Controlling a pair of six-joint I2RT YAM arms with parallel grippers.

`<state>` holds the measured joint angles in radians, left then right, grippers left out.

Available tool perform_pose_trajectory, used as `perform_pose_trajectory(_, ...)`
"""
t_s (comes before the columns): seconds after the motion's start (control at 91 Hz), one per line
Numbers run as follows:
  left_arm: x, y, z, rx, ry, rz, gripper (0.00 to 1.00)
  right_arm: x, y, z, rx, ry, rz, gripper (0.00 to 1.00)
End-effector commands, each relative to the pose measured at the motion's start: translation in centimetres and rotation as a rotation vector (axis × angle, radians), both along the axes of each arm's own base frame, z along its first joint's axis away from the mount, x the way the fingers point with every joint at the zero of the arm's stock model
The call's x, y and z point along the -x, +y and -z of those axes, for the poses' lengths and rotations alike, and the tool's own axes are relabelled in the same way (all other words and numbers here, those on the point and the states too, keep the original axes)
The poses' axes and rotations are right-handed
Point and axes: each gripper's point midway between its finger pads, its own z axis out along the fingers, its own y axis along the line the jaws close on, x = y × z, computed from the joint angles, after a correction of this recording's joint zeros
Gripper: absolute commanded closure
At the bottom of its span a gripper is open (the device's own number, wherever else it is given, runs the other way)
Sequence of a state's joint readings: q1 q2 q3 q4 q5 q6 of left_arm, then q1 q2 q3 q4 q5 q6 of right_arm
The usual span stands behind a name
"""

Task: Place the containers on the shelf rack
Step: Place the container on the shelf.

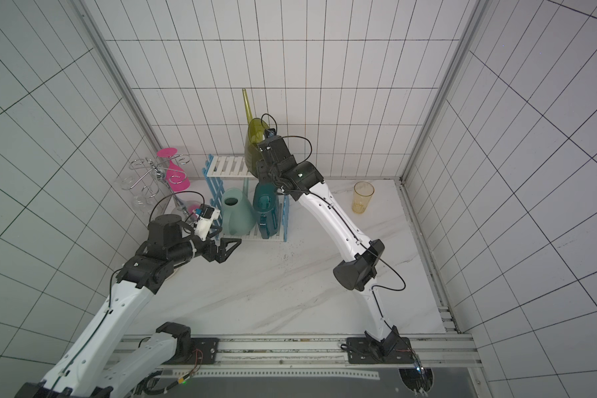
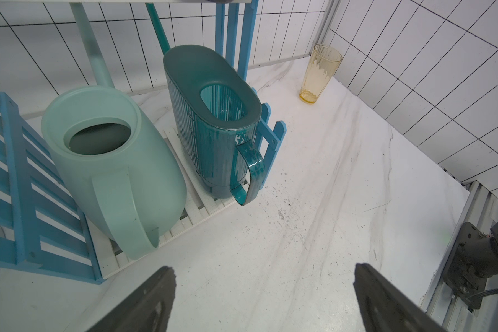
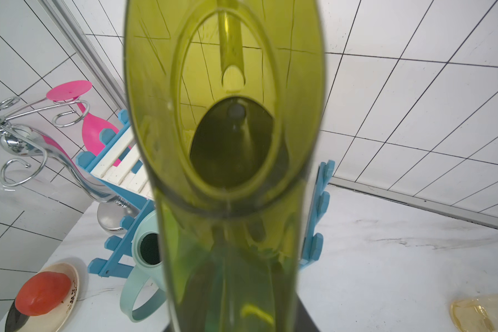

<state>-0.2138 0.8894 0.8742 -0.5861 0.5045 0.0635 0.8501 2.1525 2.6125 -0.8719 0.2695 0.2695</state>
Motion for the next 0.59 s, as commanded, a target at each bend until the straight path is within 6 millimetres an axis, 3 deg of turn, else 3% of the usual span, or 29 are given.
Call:
perform_pose_trajectory(0.0, -0.31, 0.09, -1.10, 0.009, -0.044, -0.004, 0.01, -0.83, -0.16, -0.94, -0.037, -0.027, 0.024, 0.67)
perform_pose_trajectory(0.154, -0.28, 0.07, -1.15, 0.011, -0.044, -0.002, 0.01, -0.94, -0.20, -0.70, -0.035, -0.022, 0.029, 0.82)
perform_pose_trajectory(0.231, -0.26, 0.07, -1.09, 0.011, -0.043, -0.002, 0.01, -0.90, -0.22, -0.76, -0.037, -0.022, 0.028, 0.84)
perform_pose_trajectory(0.363, -0.29, 0.11, -1.08, 0.011, -0.044, -0.004, 0.01, -0.80, -0.20, -0.84, -0.039, -0.021, 0.023, 0.83)
perform_pose_trajectory(0.583, -0.29, 0.10, -1.03, 0.011, -0.044, -0.003, 0.01, -0.56, 0.18, -0.70, -0.032, -0.022, 0.002, 0.68)
